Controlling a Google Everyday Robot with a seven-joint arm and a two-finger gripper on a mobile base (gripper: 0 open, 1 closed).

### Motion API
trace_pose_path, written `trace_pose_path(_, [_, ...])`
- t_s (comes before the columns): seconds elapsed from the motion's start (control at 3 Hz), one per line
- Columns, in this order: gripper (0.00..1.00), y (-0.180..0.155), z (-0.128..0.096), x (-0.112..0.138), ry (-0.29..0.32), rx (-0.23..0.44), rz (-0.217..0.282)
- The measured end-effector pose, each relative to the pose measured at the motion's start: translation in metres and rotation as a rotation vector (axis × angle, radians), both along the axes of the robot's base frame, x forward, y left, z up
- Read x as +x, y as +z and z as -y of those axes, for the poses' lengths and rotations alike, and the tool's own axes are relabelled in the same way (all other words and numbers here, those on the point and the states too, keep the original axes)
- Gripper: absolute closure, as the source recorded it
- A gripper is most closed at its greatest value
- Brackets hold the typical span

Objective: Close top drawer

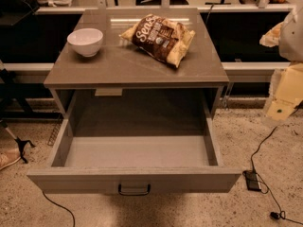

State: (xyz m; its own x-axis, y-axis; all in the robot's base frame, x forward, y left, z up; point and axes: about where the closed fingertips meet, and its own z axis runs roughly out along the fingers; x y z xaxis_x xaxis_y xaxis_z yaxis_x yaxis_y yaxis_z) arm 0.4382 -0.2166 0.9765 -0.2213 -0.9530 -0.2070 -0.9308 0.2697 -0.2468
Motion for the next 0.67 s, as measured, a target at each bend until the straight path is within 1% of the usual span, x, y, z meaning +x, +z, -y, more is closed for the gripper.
trace_pose_path(0.33, [0.00,0.000,0.000,0.000,0.000,0.000,0.000])
trace_pose_path(0.67, [0.00,-0.024,-0.001,-0.008,-0.078,0.027,-0.041])
